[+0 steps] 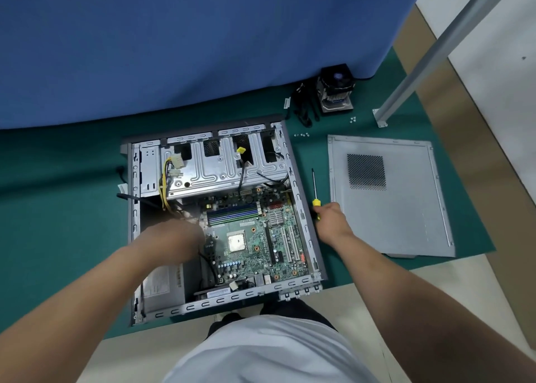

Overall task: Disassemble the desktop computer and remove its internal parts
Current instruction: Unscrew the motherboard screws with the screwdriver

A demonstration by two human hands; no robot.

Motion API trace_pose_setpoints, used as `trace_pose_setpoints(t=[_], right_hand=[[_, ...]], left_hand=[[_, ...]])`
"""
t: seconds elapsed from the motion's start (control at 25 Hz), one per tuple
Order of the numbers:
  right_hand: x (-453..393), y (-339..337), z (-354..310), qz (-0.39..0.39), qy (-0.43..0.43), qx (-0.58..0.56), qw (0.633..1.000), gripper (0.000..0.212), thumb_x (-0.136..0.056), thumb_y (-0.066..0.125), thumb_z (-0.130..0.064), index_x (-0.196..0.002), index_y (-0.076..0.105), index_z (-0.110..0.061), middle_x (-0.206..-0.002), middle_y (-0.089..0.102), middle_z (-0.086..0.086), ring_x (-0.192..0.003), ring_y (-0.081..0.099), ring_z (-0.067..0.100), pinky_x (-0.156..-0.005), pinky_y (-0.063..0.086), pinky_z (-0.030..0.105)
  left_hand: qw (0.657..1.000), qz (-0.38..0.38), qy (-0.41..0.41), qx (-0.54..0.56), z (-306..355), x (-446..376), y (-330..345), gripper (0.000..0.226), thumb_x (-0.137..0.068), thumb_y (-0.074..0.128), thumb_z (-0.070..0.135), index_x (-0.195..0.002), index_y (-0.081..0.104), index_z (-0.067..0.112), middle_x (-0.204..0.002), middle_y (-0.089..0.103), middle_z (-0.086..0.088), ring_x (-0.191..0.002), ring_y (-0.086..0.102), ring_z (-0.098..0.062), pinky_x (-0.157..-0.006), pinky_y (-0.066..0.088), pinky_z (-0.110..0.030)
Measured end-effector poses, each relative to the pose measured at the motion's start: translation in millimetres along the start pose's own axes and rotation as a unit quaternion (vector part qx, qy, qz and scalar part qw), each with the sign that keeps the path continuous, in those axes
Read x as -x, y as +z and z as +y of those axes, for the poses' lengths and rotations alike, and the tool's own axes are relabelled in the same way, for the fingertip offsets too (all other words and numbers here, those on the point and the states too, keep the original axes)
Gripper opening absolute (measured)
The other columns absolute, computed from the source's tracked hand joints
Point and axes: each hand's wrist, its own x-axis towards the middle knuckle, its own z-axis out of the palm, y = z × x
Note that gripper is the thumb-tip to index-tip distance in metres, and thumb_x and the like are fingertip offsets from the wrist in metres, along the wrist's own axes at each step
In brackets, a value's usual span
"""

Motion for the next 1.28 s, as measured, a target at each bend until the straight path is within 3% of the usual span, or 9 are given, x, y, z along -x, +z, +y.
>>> trace_pose_setpoints(t=[0.16,0.28,0.36,0.48,0.64,0.76,1.0,1.12,1.28], right_hand=[[14.6,-18.8,-11.8,0.028,-0.027,-0.083,0.996,0.042,-0.105,0.048,-0.025,-0.146,0.054,-0.02,-0.146,0.049,0.013,-0.125,0.056,0.03,-0.107,0.045,0.033],[35.1,-34.9,-39.5,0.101,-0.098,-0.152,0.978,0.045,-0.108,0.039,-0.044,-0.143,0.054,-0.021,-0.142,0.058,0.003,-0.129,0.054,0.022,-0.101,0.038,0.029],[46.7,-38.3,-60.1,0.126,-0.148,-0.163,0.967,0.051,-0.107,0.038,-0.049,-0.149,0.047,-0.022,-0.148,0.051,0.002,-0.133,0.05,0.02,-0.105,0.037,0.03],[59.9,-21.3,-83.8,0.109,-0.159,-0.068,0.979,0.07,-0.106,0.041,-0.048,-0.163,0.014,-0.015,-0.166,0.021,0.006,-0.146,0.036,0.03,-0.116,0.034,0.043],[65.9,3.6,-88.4,0.177,-0.139,0.079,0.971,0.08,-0.106,0.042,-0.043,-0.162,-0.005,-0.012,-0.167,0.015,0.011,-0.128,0.051,0.038,-0.092,0.053,0.046],[63.2,6.6,-87.1,0.207,-0.133,0.094,0.965,0.079,-0.105,0.043,-0.042,-0.163,-0.003,-0.013,-0.164,0.021,0.011,-0.118,0.057,0.037,-0.083,0.055,0.045],[63.5,9.0,-86.9,0.224,-0.132,0.1,0.96,0.08,-0.104,0.046,-0.042,-0.163,-0.001,-0.016,-0.159,0.03,0.011,-0.102,0.063,0.032,-0.065,0.05,0.038],[63.0,9.3,-86.6,0.23,-0.129,0.108,0.959,0.082,-0.102,0.048,-0.043,-0.163,-0.001,-0.017,-0.156,0.033,0.011,-0.096,0.064,0.031,-0.061,0.05,0.037],[63.0,9.9,-87.5,0.231,-0.125,0.113,0.958,0.084,-0.101,0.05,-0.043,-0.163,-0.001,-0.018,-0.155,0.034,0.011,-0.093,0.064,0.03,-0.06,0.048,0.036]], left_hand=[[1.0,-0.01,-0.003,-0.024,7.3,-1.7,-2.7,0.027,-0.097,0.056,0.024,-0.117,0.066,0.037,-0.116,0.068,0.008,-0.1,0.065,-0.016,-0.086,0.059,-0.037],[0.999,0.008,0.018,-0.039,11.8,3.2,-3.2,0.022,-0.1,0.058,0.027,-0.118,0.068,0.036,-0.114,0.069,0.008,-0.099,0.066,-0.016,-0.086,0.058,-0.037],[0.998,0.009,0.049,-0.028,12.3,8.1,-5.4,0.015,-0.097,0.066,0.036,-0.111,0.069,0.032,-0.106,0.07,0.009,-0.094,0.065,-0.015,-0.084,0.058,-0.038],[0.995,0.013,0.089,-0.044,12.3,21.1,-4.3,0.023,-0.092,0.069,0.05,-0.099,0.067,0.029,-0.094,0.066,0.009,-0.091,0.062,-0.016,-0.08,0.056,-0.039],[0.991,0.028,0.13,-0.016,-0.2,38.0,4.9,0.021,-0.092,0.068,0.052,-0.106,0.072,0.037,-0.117,0.068,0.016,-0.14,0.036,-0.019,-0.113,0.038,-0.045],[0.988,0.049,0.149,-0.013,-5.1,51.5,12.2,0.017,-0.096,0.064,0.048,-0.109,0.072,0.038,-0.125,0.066,0.019,-0.153,0.02,-0.016,-0.126,0.013,-0.051],[0.988,0.046,0.146,-0.006,6.6,76.2,27.5,0.015,-0.093,0.068,0.048,-0.097,0.073,0.034,-0.106,0.066,0.02,-0.135,0.037,0.0,-0.123,-0.011,-0.06],[0.993,0.072,0.097,0.015,19.0,83.8,28.6,0.016,-0.087,0.075,0.048,-0.082,0.067,0.035,-0.089,0.064,0.019,-0.104,0.048,-0.005,-0.122,0.01,-0.047],[0.993,0.105,0.034,0.037,42.0,88.2,32.7,0.021,-0.088,0.075,0.037,-0.077,0.058,0.034,-0.075,0.06,0.016,-0.08,0.054,-0.012,-0.088,0.029,-0.034]])
